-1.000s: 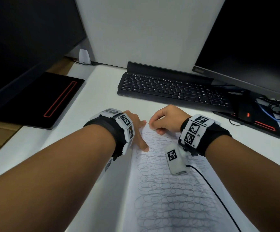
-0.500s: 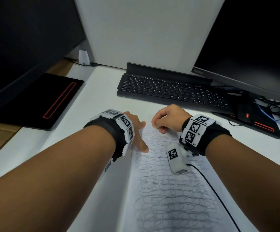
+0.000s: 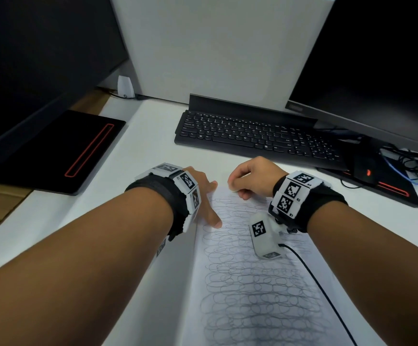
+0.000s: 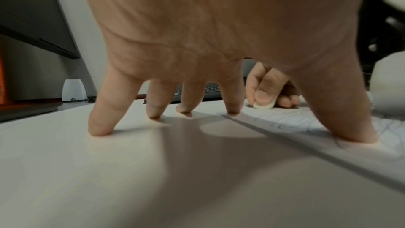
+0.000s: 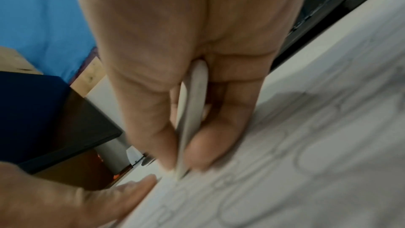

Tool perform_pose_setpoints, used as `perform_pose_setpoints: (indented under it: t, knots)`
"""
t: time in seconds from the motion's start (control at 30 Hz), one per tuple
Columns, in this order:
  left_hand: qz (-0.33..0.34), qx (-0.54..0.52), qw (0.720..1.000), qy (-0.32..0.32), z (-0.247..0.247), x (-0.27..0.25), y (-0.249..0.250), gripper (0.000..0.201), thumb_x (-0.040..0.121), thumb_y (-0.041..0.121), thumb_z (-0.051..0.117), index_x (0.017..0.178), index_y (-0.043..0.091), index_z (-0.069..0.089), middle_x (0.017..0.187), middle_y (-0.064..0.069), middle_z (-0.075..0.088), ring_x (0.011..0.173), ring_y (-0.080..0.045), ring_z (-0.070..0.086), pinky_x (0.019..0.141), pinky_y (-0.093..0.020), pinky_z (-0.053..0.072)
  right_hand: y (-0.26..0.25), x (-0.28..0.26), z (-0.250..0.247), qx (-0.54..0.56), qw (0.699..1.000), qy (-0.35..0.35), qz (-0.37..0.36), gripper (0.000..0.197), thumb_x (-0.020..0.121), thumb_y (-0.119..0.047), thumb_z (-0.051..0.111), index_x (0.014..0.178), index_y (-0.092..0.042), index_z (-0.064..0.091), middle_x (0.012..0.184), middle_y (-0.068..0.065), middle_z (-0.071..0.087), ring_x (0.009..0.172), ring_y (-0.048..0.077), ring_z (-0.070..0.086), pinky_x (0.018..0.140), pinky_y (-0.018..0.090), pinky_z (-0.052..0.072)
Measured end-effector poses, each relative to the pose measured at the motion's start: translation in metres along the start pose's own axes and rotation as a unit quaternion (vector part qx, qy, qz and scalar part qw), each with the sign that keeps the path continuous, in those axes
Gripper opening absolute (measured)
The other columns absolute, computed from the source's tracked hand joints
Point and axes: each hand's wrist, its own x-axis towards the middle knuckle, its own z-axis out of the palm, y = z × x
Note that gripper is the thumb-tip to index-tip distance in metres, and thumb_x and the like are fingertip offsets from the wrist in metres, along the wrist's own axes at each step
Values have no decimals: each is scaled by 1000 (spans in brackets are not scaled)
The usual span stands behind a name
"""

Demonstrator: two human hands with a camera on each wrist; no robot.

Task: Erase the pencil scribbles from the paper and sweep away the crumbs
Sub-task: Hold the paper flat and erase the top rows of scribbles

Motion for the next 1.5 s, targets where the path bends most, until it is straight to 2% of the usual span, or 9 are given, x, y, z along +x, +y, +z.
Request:
perform_pose_setpoints:
  t: [0.13, 0.43, 0.53, 0.67, 0.8, 1.1, 1.27, 1.33, 1.5]
  knots:
    - [2, 0, 1000, 3, 0, 2, -1, 91, 83, 66, 58, 156, 33, 14, 150, -3, 35, 135, -20, 37, 102, -30, 36, 1, 0, 1, 9, 999, -35, 11, 2, 78, -6, 76, 78, -8, 76, 66, 8, 69, 63, 18, 65, 77, 34, 60]
    - [1, -8, 1000, 8, 2, 4, -2, 92, 82, 67, 59, 156, 32, 17, 146, -1, 38, 135, -20, 36, 101, -30, 34, 2, 1, -2, 7, 1000, -17, 1, 6, 79, -4, 75, 77, -10, 75, 62, 6, 68, 57, 16, 62, 66, 26, 57]
    - [-1, -6, 1000, 6, 2, 4, -2, 93, 83, 68, 58, 156, 32, 14, 151, -1, 33, 138, -20, 33, 105, -31, 33, 0, -1, -2, 9, 998, -65, 5, 6, 80, -3, 75, 79, -9, 76, 70, 9, 69, 61, 15, 64, 66, 26, 58]
    - [-4, -8, 1000, 13, 2, 5, -1, 92, 83, 67, 59, 156, 32, 16, 150, -2, 35, 138, -20, 34, 104, -31, 34, 2, 3, -2, -3, 1000, -6, -6, 8, 79, -6, 75, 75, -13, 76, 70, 9, 71, 62, 17, 64, 77, 34, 60]
    - [-3, -11, 1000, 19, 4, 5, -1, 93, 81, 67, 61, 156, 32, 19, 144, 0, 42, 131, -19, 42, 93, -28, 37, 1, 1, 0, 8, 999, -44, 0, 6, 78, -3, 75, 77, -8, 76, 71, 11, 70, 61, 16, 63, 68, 29, 59]
    - [-2, -14, 999, 29, 6, 7, -2, 93, 81, 67, 61, 156, 32, 18, 144, 3, 44, 130, -18, 43, 95, -27, 37, 1, -1, -2, 3, 1000, -7, 4, 5, 79, -2, 74, 79, -7, 75, 65, 7, 67, 57, 16, 60, 66, 27, 57]
    - [-4, -24, 999, 23, 6, 9, -3, 94, 79, 67, 64, 155, 32, 23, 140, 3, 47, 125, -16, 46, 82, -24, 32, -1, -2, -2, 4, 1000, -25, 7, 6, 79, 0, 73, 79, -7, 74, 66, 8, 67, 55, 13, 60, 57, 21, 54]
    - [-2, -24, 999, 24, 5, 10, -3, 94, 79, 67, 63, 155, 31, 22, 142, 3, 45, 128, -17, 44, 84, -24, 33, -2, -3, -3, -2, 1000, -9, 6, 7, 80, -1, 72, 79, -7, 74, 62, 6, 65, 50, 11, 58, 54, 19, 51]
    - [-1, -19, 1000, 17, 4, 9, -3, 94, 80, 67, 63, 156, 32, 19, 145, 2, 43, 131, -18, 41, 95, -27, 36, 0, -3, -2, 3, 999, -32, 7, 4, 79, -1, 74, 82, -5, 75, 71, 11, 68, 60, 16, 61, 67, 28, 57]
